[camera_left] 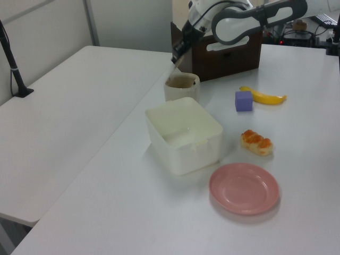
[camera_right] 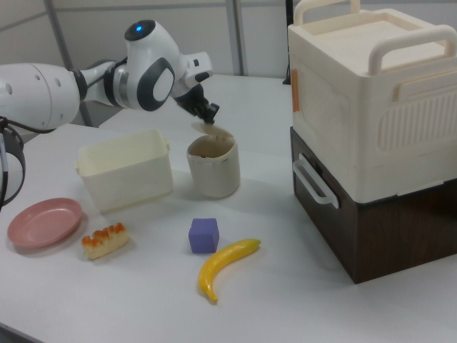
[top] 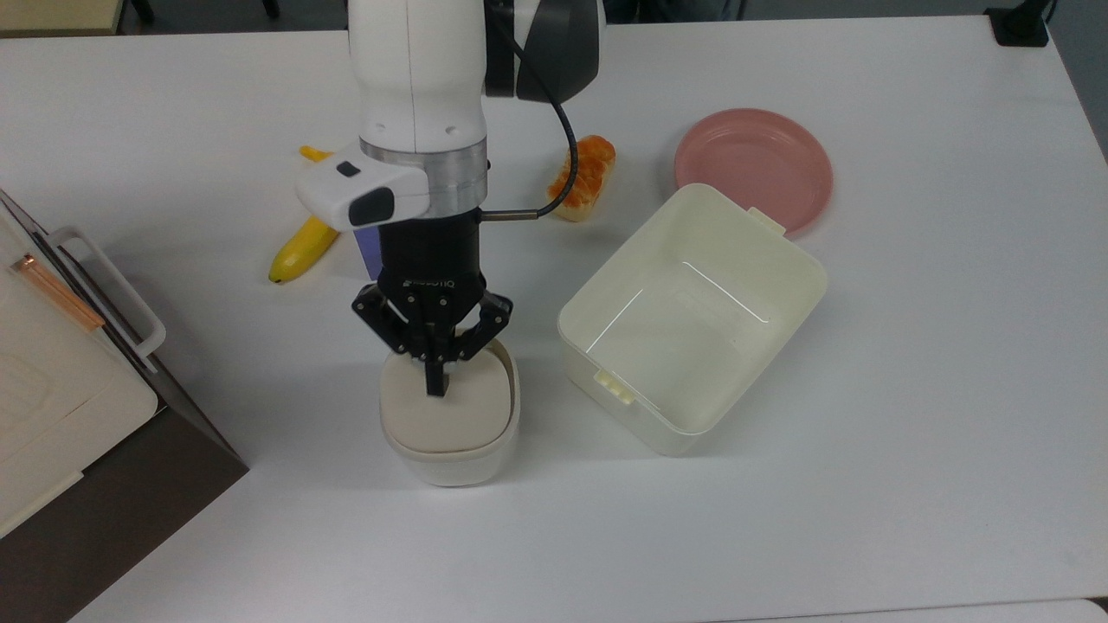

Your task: Close the trash can

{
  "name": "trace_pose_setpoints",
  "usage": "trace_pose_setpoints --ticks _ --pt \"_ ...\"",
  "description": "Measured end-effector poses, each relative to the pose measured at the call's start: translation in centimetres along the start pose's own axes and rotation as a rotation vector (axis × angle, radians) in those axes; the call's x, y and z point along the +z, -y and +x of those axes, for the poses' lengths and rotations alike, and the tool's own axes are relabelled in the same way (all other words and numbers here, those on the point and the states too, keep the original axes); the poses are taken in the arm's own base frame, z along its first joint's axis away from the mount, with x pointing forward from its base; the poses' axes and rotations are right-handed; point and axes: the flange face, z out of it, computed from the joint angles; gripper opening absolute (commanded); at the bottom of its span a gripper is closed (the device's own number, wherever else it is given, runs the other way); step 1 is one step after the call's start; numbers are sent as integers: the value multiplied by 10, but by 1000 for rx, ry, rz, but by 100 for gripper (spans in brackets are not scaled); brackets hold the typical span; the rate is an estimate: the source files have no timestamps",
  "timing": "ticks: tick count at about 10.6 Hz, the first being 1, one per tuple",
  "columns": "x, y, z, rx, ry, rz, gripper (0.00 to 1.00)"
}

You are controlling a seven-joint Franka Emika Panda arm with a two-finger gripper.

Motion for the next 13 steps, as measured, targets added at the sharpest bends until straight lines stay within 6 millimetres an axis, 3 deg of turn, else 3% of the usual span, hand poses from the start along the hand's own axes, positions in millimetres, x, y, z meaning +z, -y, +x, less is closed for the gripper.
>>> trace_pose_setpoints --ticks 2,4,7,11,13 --pt "-15 -1 -12 -31 183 86 0" --pt "-24 -2 -17 -56 224 108 0" --pt "18 -6 -35 -64 212 80 0" --pt "17 -1 -32 -70 199 83 0" --pt "26 -2 -37 -78 214 81 0"
